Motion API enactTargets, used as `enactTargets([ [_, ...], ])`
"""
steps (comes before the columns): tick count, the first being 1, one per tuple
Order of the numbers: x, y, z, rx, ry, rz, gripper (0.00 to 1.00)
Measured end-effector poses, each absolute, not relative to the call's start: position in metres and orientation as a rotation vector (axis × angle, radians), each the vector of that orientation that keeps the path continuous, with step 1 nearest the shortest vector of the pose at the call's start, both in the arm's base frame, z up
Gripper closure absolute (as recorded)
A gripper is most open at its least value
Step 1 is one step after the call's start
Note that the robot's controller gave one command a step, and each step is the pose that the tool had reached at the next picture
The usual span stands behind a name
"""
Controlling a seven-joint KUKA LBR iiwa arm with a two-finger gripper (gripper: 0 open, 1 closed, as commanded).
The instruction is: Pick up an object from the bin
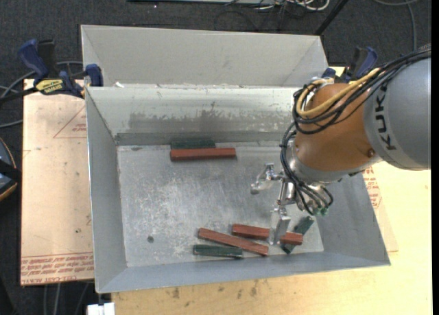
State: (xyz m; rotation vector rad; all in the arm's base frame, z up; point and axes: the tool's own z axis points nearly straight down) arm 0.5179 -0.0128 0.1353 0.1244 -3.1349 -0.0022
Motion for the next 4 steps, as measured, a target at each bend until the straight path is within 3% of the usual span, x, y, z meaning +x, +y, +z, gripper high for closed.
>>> enactTargets([
  [1,0.514,-0.007,0.136,0.159,-3.139,-0.001,0.0],
  [2,0.501,-0.006,0.072,0.024,-3.16,-0.005,0.0],
  [3,0.494,0.0,0.074,0.167,-3.155,-0.001,1.0],
  [4,0.494,0.0,0.074,0.167,-3.155,-0.001,1.0],
])
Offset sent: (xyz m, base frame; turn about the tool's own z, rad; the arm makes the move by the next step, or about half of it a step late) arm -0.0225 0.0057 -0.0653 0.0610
